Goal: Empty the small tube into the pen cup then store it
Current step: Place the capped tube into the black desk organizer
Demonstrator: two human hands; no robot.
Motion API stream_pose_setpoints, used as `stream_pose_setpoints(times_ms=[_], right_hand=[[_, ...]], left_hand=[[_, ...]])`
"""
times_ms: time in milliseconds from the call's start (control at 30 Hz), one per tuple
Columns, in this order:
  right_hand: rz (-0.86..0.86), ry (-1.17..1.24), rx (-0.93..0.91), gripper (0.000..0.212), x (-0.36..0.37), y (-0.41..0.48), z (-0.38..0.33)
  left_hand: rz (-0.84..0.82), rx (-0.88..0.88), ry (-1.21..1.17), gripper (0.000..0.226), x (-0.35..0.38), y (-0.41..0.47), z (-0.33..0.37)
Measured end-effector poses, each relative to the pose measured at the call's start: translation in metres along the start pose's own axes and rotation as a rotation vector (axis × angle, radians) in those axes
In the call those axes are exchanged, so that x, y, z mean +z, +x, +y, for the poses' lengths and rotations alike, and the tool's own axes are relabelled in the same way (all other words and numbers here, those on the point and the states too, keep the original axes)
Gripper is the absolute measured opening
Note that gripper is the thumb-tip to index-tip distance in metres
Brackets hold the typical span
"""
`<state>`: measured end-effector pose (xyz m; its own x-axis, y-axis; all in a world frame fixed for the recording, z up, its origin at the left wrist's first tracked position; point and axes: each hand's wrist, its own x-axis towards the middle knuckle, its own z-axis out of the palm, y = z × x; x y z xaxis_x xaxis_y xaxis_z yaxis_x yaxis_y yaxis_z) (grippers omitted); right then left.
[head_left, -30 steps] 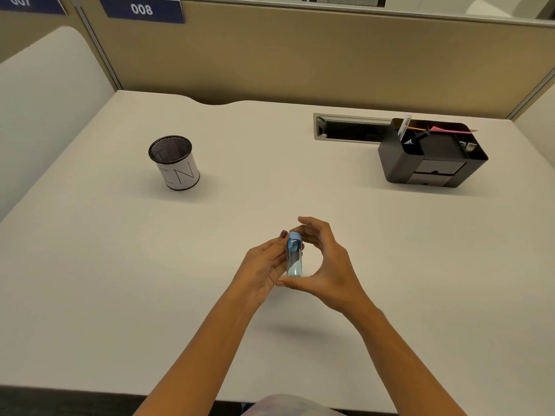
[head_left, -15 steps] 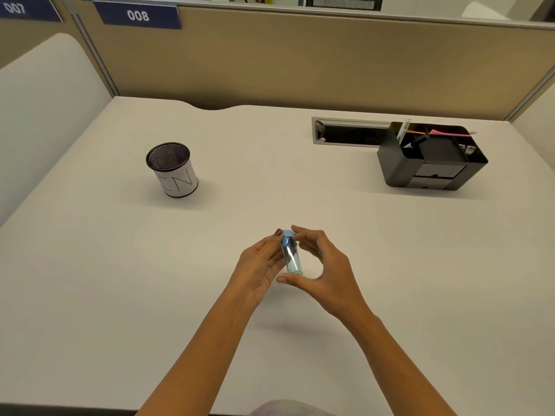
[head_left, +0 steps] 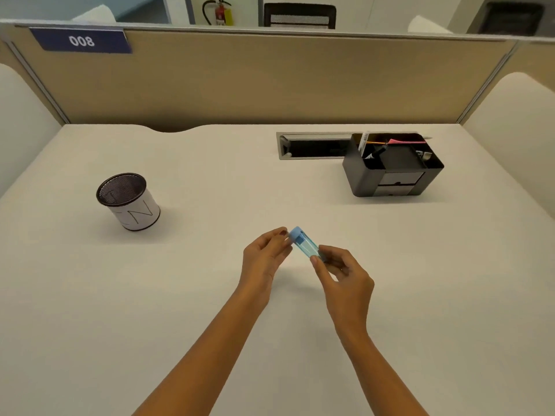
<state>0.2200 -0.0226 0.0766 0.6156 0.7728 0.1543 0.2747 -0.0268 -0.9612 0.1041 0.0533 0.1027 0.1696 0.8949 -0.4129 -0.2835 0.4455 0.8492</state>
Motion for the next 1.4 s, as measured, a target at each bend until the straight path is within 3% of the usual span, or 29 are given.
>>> stream_pose_setpoints(times_ms=[200,367,600,800,1033,1400], right_hand=[[0.189,0.050,0.109,0.024,-0.023,0.031,0.014],[0.350,0.067,0.106,0.026,-0.043,0.073,0.020],[0.532,0.060,0.026,0.027,-0.070,0.136,0.022],[0.624,0.110,0.002,0.029,-0.088,0.185,0.024],[0.668,0.077,-0.043,0.028,-0.093,0.237,0.028],[0.604,-0.293,-0.171,0.025,-0.080,0.301,0.052]], left_hand=[[0.052,0.267,0.428,0.026,0.045,0.019,-0.003],[-0.065,0.584,0.765,0.038,0.096,0.051,0.000],[-0.243,0.794,1.147,0.062,0.166,0.103,-0.002],[-0.211,0.836,1.542,0.070,0.195,0.139,-0.021],[-0.159,0.833,1.620,0.068,0.197,0.150,-0.038],[-0.164,0.808,1.592,0.068,0.196,0.153,-0.040]])
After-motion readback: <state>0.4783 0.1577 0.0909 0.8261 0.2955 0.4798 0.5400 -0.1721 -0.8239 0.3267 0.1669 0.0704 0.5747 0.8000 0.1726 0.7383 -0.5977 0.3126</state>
